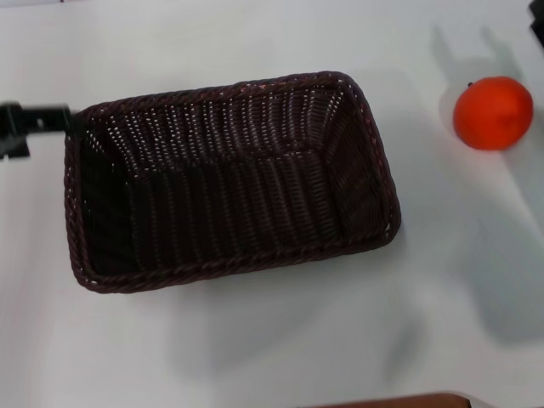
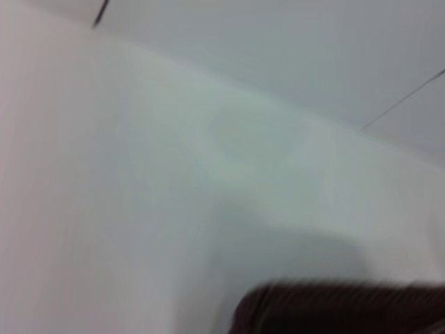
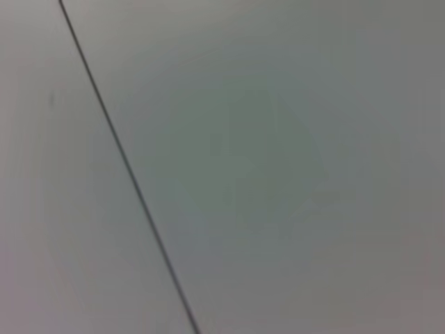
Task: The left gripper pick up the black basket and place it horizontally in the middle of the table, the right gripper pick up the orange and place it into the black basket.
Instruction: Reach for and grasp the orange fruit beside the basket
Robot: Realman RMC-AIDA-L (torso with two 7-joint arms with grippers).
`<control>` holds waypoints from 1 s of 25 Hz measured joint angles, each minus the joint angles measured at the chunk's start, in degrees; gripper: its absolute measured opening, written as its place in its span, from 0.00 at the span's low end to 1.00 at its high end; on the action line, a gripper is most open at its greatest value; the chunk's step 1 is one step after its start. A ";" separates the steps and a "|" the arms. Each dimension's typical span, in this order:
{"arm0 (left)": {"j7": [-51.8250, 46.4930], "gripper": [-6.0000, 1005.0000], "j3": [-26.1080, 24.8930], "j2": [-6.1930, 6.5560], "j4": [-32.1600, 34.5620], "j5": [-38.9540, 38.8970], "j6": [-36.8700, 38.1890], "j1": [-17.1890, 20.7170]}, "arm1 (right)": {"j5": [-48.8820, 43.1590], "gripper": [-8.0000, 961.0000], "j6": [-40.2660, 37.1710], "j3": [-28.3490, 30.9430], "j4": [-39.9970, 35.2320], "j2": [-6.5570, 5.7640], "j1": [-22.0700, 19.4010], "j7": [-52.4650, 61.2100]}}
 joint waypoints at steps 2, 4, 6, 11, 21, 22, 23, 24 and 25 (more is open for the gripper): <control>4.30 0.76 -3.04 0.00 3.12 -5.65 2.08 0.19 | -0.01 0.86 -0.29 -1.79 -1.68 0.05 -0.80 0.01; 9.99 0.80 -6.36 0.01 7.77 -12.55 4.00 0.16 | -0.01 0.86 -0.80 -2.49 -3.50 0.05 -1.06 0.03; 16.45 0.84 -9.88 0.02 13.55 -20.02 4.98 -0.30 | 0.00 0.86 -1.30 -2.68 -5.32 0.05 -0.98 0.07; 31.18 0.90 -16.68 0.12 25.86 -35.74 4.94 -1.05 | 0.08 0.86 -2.45 -3.60 -8.10 0.13 -0.57 0.12; 57.50 0.90 -19.51 -0.12 37.14 -51.90 4.54 0.87 | 0.06 0.79 -9.73 -5.97 -8.34 -0.16 1.17 2.44; 61.02 0.90 -20.13 -0.09 39.46 -53.63 4.36 0.94 | 0.05 0.77 -9.89 -6.12 -8.35 -0.19 1.28 2.58; 63.89 0.90 -20.68 -0.04 41.52 -54.87 4.35 1.01 | 0.05 0.76 -9.95 -6.23 -8.34 -0.19 1.36 2.71; 66.20 0.90 -21.18 0.00 43.06 -55.59 4.35 0.99 | 0.04 0.74 -10.00 -6.34 -8.28 -0.20 1.40 2.85; 68.94 0.90 -22.05 0.05 45.23 -56.31 4.39 0.91 | 0.04 0.72 -10.05 -6.52 -8.17 -0.22 1.44 3.07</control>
